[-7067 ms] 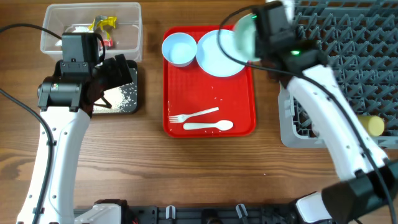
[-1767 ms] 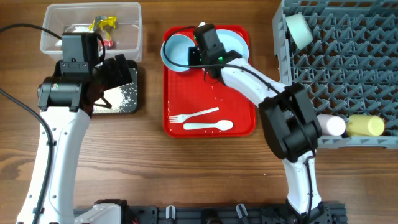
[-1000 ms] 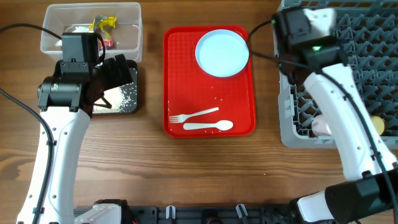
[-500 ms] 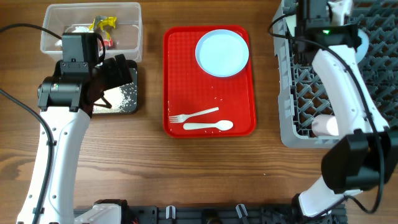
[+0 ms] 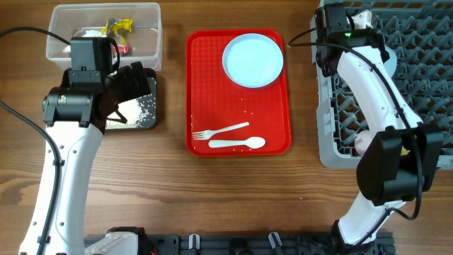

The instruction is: Sort waste into correct bins and load items into the dishwasher rack

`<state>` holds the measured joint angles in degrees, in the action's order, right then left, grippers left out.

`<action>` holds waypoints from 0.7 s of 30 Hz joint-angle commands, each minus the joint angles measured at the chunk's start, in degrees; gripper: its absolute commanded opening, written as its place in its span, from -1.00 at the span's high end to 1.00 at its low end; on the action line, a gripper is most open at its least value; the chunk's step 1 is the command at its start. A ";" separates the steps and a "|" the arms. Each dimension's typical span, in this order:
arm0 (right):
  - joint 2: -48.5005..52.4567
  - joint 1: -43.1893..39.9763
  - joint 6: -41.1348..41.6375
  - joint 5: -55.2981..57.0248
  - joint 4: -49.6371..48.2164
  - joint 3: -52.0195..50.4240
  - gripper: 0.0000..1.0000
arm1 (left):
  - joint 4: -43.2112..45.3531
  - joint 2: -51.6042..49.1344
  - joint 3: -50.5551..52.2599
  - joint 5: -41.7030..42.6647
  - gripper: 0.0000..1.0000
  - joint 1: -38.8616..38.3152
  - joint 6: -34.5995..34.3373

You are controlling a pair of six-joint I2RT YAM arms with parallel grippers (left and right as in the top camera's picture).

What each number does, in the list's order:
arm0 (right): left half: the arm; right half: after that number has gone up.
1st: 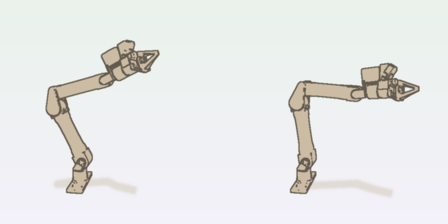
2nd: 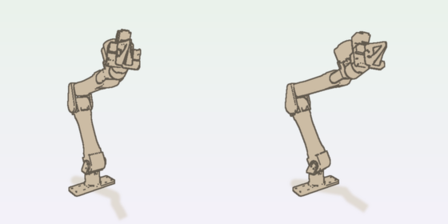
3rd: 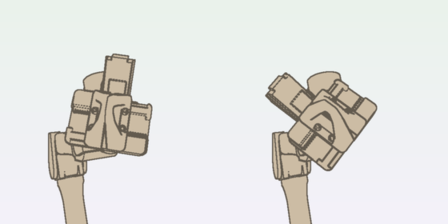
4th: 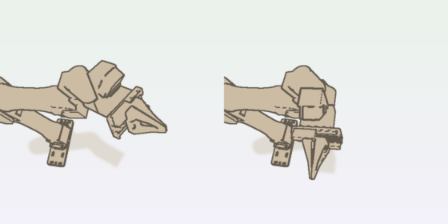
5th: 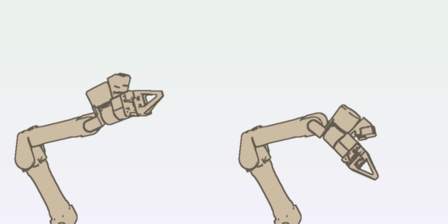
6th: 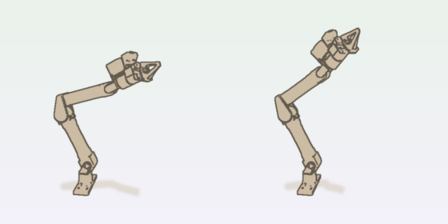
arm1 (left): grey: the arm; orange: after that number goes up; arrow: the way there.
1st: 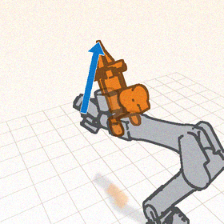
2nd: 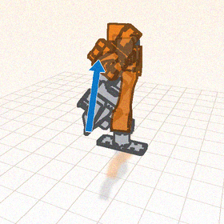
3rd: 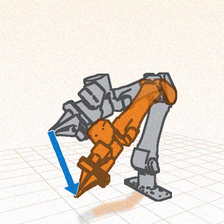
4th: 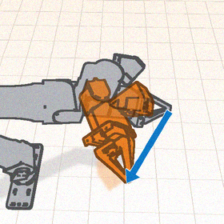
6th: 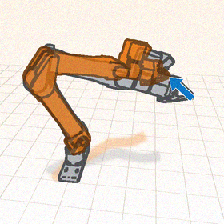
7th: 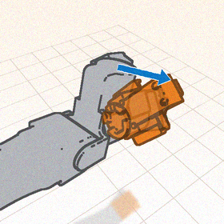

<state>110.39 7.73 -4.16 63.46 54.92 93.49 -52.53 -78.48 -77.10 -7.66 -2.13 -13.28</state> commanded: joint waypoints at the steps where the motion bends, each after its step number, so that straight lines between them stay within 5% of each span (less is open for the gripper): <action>1: 0.79 0.26 3.82 -4.74 1.55 -0.24 0.91 | 0.15 -0.07 -0.15 -0.11 -1.00 0.28 -0.70; 8: 0.81 0.24 7.13 -0.39 1.75 -0.24 0.91 | 0.15 -0.07 -0.15 -0.11 -1.00 0.28 -0.70; 13: 0.81 0.57 -2.21 6.21 -7.52 -0.24 0.92 | 0.13 -0.07 -0.15 -0.11 -1.00 0.28 -0.70; 21: 5.25 4.81 -2.80 11.74 -7.02 -5.60 0.91 | 0.13 -0.07 -0.15 -0.11 -1.00 0.28 -0.70</action>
<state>112.27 10.87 -6.22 68.88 48.53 92.36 -52.53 -78.48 -77.10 -7.64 -2.13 -13.28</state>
